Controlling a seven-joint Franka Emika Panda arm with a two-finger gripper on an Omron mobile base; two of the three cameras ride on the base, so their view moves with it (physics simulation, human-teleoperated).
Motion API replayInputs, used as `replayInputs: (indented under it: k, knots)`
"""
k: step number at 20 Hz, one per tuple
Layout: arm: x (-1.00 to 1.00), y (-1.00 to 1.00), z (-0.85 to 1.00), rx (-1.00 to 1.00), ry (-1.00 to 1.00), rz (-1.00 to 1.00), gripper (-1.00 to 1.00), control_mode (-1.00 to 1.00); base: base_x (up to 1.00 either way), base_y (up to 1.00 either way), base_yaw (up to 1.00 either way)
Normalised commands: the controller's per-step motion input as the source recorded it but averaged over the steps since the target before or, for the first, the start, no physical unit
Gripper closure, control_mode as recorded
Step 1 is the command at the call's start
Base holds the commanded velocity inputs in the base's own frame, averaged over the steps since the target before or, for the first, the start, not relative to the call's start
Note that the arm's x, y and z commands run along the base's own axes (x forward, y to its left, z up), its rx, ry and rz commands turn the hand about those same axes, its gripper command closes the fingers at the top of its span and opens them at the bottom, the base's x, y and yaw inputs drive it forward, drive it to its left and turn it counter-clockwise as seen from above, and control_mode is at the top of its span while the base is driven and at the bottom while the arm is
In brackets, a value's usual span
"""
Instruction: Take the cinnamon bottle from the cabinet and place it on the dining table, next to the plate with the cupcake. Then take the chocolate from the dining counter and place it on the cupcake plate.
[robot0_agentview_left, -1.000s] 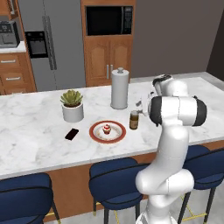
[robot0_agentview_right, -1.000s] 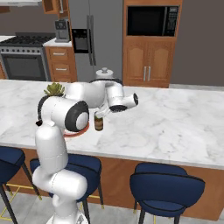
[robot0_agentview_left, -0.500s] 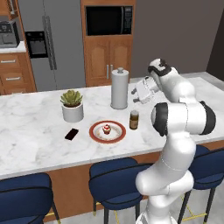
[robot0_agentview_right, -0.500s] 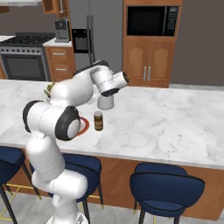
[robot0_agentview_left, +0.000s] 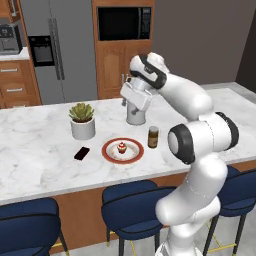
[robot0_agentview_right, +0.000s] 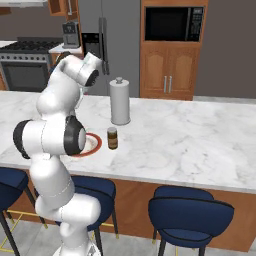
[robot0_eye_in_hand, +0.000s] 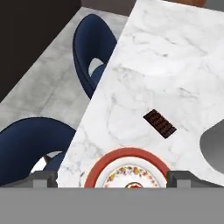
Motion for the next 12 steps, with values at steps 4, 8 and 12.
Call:
replayInputs:
  k: [4,8,12]
  knots:
    - [-0.34,1.0,-0.09,-0.31,0.0,0.63,-1.0,-1.0,0.0,0.0,0.0]
    - [-0.33,1.0,-0.63,-0.29,-0.07,0.46,-1.0,-1.0,0.0,0.0,0.0]
    - [0.0,0.9,-0.82,-0.19,-0.04,0.19,-1.0,-1.0,0.0,0.0,0.0]
